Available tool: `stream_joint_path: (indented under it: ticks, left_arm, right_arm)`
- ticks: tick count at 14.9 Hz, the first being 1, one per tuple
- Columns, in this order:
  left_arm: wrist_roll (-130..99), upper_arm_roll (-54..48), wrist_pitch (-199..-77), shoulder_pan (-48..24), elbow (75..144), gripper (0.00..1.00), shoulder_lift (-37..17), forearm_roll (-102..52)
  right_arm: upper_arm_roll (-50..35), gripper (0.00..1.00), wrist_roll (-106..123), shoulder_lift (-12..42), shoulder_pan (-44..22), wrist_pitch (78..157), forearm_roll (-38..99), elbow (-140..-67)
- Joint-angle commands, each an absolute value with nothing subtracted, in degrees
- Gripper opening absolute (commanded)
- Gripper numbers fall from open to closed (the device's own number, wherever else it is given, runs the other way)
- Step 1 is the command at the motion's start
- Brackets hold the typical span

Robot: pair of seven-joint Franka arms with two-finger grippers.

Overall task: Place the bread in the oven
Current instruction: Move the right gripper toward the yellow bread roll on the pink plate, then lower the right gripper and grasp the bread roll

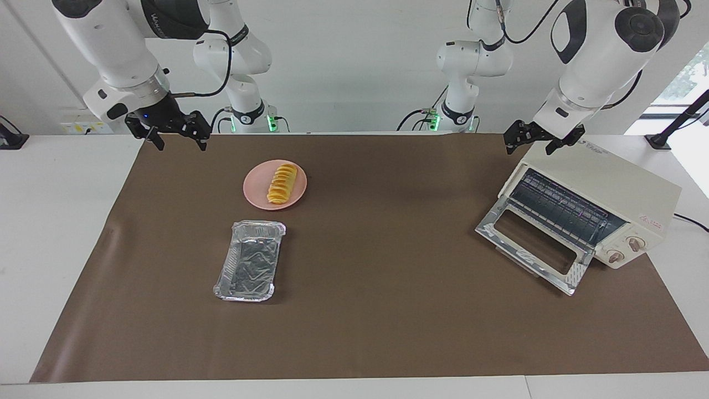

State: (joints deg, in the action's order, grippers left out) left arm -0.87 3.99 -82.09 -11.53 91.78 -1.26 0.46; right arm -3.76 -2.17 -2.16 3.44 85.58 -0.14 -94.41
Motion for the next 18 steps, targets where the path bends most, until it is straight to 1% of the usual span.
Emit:
stream_joint_path:
  ticks: [1, 5, 7, 8, 11, 12, 14, 18]
  left_arm:
    - [-0.6, 3.6, -82.8, -11.0, 92.7, 1.00, -0.1, 1.3]
    - [-0.6, 3.6, -82.8, -11.0, 92.7, 1.00, -0.1, 1.3]
    - [-0.6, 3.6, -82.8, -11.0, 92.7, 1.00, -0.2, 1.3]
    - [-0.6, 3.6, -82.8, -11.0, 92.7, 1.00, -0.1, 1.3]
    - [-0.6, 3.6, -82.8, -11.0, 92.7, 1.00, -0.1, 1.3]
    - [-0.6, 3.6, -82.8, -11.0, 92.7, 1.00, -0.1, 1.3]
    - [-0.6, 3.6, -82.8, -11.0, 92.7, 1.00, -0.1, 1.3]
    - [-0.6, 3.6, -82.8, -11.0, 92.7, 1.00, -0.2, 1.3]
  right_arm:
    - [-4.1, 1.00, -0.8, -2.8, 4.5, 85.7, 1.0, -95.1]
    - [-4.1, 1.00, -1.1, -3.8, 4.4, 85.8, 1.0, -97.4]
    - [-4.3, 1.00, -2.1, -5.7, 3.9, 86.1, 1.1, -101.0]
    - [-4.4, 1.00, -2.8, -6.7, 3.7, 87.9, 1.2, -103.3]
    - [-4.7, 1.00, -7.6, -11.9, -0.2, 97.1, 4.9, -116.4]
    - [-4.7, 1.00, -10.9, -12.7, -1.3, 99.6, 6.2, -119.6]
    - [-4.8, 1.00, -14.3, -12.1, -5.2, 102.8, 6.9, -122.9]
    - [-4.8, 1.00, -21.9, -11.5, -9.6, 111.0, 7.2, -130.7]
